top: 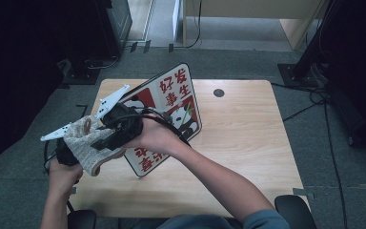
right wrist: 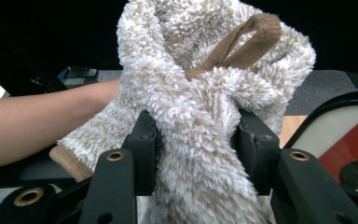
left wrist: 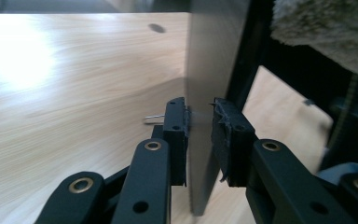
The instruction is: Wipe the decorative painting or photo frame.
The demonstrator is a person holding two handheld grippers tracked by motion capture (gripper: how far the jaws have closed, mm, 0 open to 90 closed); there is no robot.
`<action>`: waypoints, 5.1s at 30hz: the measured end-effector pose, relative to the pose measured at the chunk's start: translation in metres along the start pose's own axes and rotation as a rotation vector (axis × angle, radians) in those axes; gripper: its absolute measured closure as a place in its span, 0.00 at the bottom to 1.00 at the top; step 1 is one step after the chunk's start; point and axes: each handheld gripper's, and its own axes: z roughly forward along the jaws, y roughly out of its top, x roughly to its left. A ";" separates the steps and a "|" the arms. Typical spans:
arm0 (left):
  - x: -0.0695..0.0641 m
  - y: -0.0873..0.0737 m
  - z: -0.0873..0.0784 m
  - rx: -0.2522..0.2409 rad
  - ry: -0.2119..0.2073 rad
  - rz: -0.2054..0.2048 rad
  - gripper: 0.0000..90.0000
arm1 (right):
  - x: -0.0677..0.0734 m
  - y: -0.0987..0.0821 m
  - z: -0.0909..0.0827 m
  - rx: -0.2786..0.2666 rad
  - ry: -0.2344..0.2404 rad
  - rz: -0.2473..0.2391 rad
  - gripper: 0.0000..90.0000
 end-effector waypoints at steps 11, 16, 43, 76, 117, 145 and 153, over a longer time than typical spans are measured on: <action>0.010 -0.002 -0.019 -0.048 0.034 -0.023 0.84 | -0.004 0.011 0.008 -0.009 -0.012 0.036 0.63; 0.010 -0.002 -0.018 -0.050 0.032 -0.025 0.84 | -0.009 0.005 0.006 -0.004 -0.020 0.052 0.63; 0.019 -0.006 -0.029 -0.065 0.070 -0.041 0.84 | -0.010 0.009 0.013 -0.015 -0.025 0.078 0.63; 0.022 -0.009 -0.033 -0.061 0.072 -0.041 0.84 | -0.015 -0.004 0.018 0.026 -0.037 0.149 0.63; 0.021 -0.010 -0.032 -0.058 0.064 -0.028 0.83 | -0.016 -0.050 0.033 0.063 -0.014 0.201 0.63; 0.021 -0.010 -0.033 -0.059 0.061 -0.021 0.83 | -0.015 -0.076 0.048 0.102 -0.011 0.226 0.63; 0.021 -0.010 -0.033 -0.060 0.063 -0.023 0.83 | -0.013 -0.077 0.051 0.098 -0.010 0.227 0.63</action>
